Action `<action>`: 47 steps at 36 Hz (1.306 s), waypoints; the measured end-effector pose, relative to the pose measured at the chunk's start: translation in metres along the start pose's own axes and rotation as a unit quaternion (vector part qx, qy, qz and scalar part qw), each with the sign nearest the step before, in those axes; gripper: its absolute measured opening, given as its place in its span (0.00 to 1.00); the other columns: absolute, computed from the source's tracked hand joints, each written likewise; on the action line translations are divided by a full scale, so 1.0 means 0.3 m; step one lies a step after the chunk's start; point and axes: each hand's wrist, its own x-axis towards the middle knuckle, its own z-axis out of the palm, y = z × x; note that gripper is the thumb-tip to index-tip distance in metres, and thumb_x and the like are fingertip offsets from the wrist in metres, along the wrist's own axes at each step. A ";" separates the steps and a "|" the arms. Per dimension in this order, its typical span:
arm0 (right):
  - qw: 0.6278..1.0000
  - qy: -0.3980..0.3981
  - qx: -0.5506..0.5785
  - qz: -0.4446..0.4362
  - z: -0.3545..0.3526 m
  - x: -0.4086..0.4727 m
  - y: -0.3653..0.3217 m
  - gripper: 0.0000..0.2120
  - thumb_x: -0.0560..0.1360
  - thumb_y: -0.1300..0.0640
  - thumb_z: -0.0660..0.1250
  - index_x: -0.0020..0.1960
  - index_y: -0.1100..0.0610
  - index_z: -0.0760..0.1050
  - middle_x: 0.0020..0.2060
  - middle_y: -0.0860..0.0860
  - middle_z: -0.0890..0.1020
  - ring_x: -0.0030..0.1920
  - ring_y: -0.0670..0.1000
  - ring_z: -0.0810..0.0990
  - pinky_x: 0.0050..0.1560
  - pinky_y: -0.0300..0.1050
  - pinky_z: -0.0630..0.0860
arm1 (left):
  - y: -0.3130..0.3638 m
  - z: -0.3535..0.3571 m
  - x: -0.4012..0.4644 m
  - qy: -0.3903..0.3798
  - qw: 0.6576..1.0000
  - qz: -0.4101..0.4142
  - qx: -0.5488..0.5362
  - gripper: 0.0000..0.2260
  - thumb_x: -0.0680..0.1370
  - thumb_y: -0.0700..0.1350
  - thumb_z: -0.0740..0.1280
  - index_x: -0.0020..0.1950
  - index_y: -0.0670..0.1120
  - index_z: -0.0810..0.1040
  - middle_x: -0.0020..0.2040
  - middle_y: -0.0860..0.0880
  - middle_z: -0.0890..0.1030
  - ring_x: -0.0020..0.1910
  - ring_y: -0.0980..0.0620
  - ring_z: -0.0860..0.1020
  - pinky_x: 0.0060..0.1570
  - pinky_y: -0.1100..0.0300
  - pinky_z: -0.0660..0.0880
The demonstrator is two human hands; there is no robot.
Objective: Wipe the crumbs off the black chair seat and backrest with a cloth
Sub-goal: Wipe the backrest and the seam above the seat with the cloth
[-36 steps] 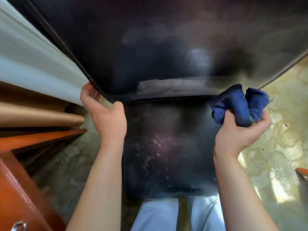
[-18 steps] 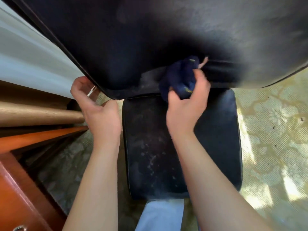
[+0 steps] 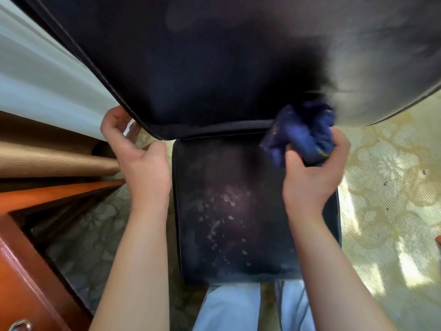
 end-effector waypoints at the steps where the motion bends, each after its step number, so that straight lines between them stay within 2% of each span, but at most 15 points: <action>1: 1.000 0.023 0.003 0.007 -0.016 0.023 0.008 0.28 0.67 0.65 0.73 0.65 0.59 0.71 0.55 0.43 0.76 0.57 0.38 0.75 0.64 0.35 0.69 | -0.001 0.002 -0.001 0.000 1.000 0.003 0.000 0.31 0.67 0.28 0.59 0.65 0.54 0.66 0.65 0.50 0.74 0.64 0.51 0.76 0.63 0.40 0.76; 3: 0.997 0.071 0.016 0.006 -0.031 0.067 0.009 0.26 0.67 0.65 0.73 0.64 0.56 0.71 0.53 0.39 0.74 0.54 0.34 0.74 0.62 0.31 0.67 | -0.006 0.003 0.001 0.001 1.000 0.004 0.001 0.31 0.67 0.29 0.59 0.66 0.53 0.65 0.65 0.49 0.74 0.64 0.52 0.76 0.63 0.42 0.76; 5: 0.993 0.107 0.044 -0.008 -0.025 0.103 -0.007 0.26 0.67 0.66 0.71 0.61 0.53 0.70 0.54 0.42 0.75 0.55 0.39 0.76 0.63 0.35 0.69 | -0.006 0.002 0.001 0.000 1.000 0.003 0.003 0.31 0.68 0.29 0.59 0.66 0.53 0.65 0.66 0.50 0.74 0.64 0.53 0.76 0.62 0.44 0.78; 8: 0.993 0.100 0.037 -0.059 0.019 0.136 -0.044 0.28 0.66 0.65 0.71 0.63 0.51 0.70 0.57 0.44 0.75 0.59 0.35 0.74 0.65 0.34 0.67 | -0.004 0.001 0.003 -0.006 1.000 0.014 0.009 0.30 0.68 0.29 0.59 0.66 0.52 0.65 0.66 0.51 0.74 0.64 0.54 0.76 0.61 0.44 0.78; 10: 0.994 0.070 0.026 -0.081 0.059 0.135 -0.058 0.29 0.65 0.64 0.71 0.65 0.52 0.71 0.56 0.45 0.73 0.58 0.33 0.72 0.65 0.31 0.64 | -0.006 -0.001 0.009 -0.010 1.000 0.024 0.017 0.30 0.68 0.29 0.59 0.66 0.52 0.65 0.66 0.50 0.74 0.64 0.54 0.76 0.61 0.48 0.78; 13: 0.996 0.025 0.019 -0.088 0.123 0.093 -0.085 0.30 0.65 0.64 0.71 0.67 0.61 0.73 0.56 0.50 0.73 0.58 0.43 0.73 0.65 0.32 0.63 | -0.011 -0.006 0.018 -0.014 0.999 0.030 0.019 0.30 0.68 0.28 0.59 0.64 0.54 0.65 0.64 0.51 0.74 0.63 0.55 0.76 0.60 0.48 0.78; 18: 0.986 -0.128 0.016 -0.101 0.232 -0.065 -0.140 0.30 0.64 0.67 0.71 0.66 0.61 0.74 0.59 0.56 0.76 0.59 0.56 0.75 0.61 0.38 0.66 | -0.019 -0.011 0.023 -0.012 0.999 0.037 0.014 0.31 0.67 0.28 0.60 0.65 0.54 0.65 0.65 0.49 0.74 0.64 0.49 0.76 0.63 0.46 0.77; 21: 0.976 -0.195 0.021 -0.094 0.238 -0.127 -0.138 0.27 0.67 0.67 0.71 0.65 0.57 0.75 0.60 0.53 0.77 0.59 0.57 0.75 0.60 0.40 0.70 | -0.028 -0.025 0.030 -0.004 0.999 0.042 0.019 0.30 0.68 0.29 0.60 0.65 0.55 0.66 0.66 0.47 0.74 0.64 0.49 0.77 0.64 0.44 0.76; 23: 0.979 -0.183 0.031 -0.081 0.207 -0.130 -0.110 0.25 0.68 0.67 0.72 0.64 0.54 0.75 0.58 0.51 0.77 0.59 0.56 0.76 0.61 0.49 0.73 | -0.037 -0.026 0.028 0.001 0.999 0.047 0.027 0.29 0.68 0.29 0.59 0.64 0.54 0.66 0.66 0.47 0.73 0.65 0.49 0.76 0.66 0.46 0.75; 26: 0.993 -0.107 0.021 -0.036 0.127 -0.097 -0.033 0.27 0.69 0.67 0.72 0.63 0.47 0.73 0.57 0.51 0.78 0.59 0.52 0.78 0.63 0.46 0.73 | -0.072 -0.011 0.018 0.007 0.998 0.036 0.045 0.28 0.68 0.32 0.60 0.63 0.56 0.65 0.66 0.48 0.72 0.67 0.47 0.74 0.69 0.47 0.72; 31: 0.995 0.041 -0.017 0.089 -0.026 0.015 0.119 0.27 0.70 0.60 0.72 0.67 0.53 0.70 0.62 0.51 0.78 0.62 0.49 0.78 0.69 0.50 0.70 | -0.147 0.021 0.003 0.016 0.999 -0.024 0.028 0.27 0.68 0.34 0.60 0.63 0.56 0.64 0.65 0.49 0.71 0.65 0.48 0.75 0.65 0.41 0.75; 35: 0.988 0.114 0.006 0.103 -0.044 0.102 0.159 0.27 0.70 0.61 0.71 0.68 0.54 0.68 0.61 0.50 0.78 0.61 0.48 0.78 0.68 0.49 0.71 | -0.170 0.050 0.005 0.035 0.999 -0.010 0.012 0.28 0.68 0.31 0.59 0.64 0.53 0.63 0.68 0.43 0.70 0.65 0.46 0.75 0.61 0.53 0.76; 39: 0.992 0.092 0.007 0.091 0.033 0.131 0.156 0.28 0.70 0.62 0.72 0.68 0.55 0.68 0.60 0.46 0.76 0.60 0.44 0.77 0.67 0.39 0.70 | -0.189 0.061 0.020 0.046 0.999 0.007 0.015 0.26 0.68 0.31 0.59 0.61 0.53 0.63 0.63 0.46 0.70 0.63 0.45 0.76 0.58 0.56 0.75; 45: 0.998 0.037 -0.006 0.053 0.159 0.073 0.150 0.32 0.69 0.59 0.72 0.71 0.58 0.68 0.65 0.51 0.76 0.66 0.48 0.75 0.71 0.48 0.67 | -0.201 0.057 0.039 0.044 0.998 0.026 0.029 0.25 0.67 0.30 0.59 0.58 0.52 0.63 0.60 0.47 0.69 0.57 0.49 0.75 0.51 0.59 0.74; 47: 0.999 -0.003 -0.006 0.036 0.213 0.027 0.133 0.32 0.68 0.60 0.72 0.71 0.59 0.69 0.64 0.53 0.77 0.65 0.49 0.75 0.70 0.45 0.69 | -0.201 0.051 0.039 0.039 0.998 0.026 0.031 0.25 0.67 0.29 0.59 0.59 0.51 0.63 0.59 0.48 0.69 0.57 0.51 0.74 0.52 0.56 0.74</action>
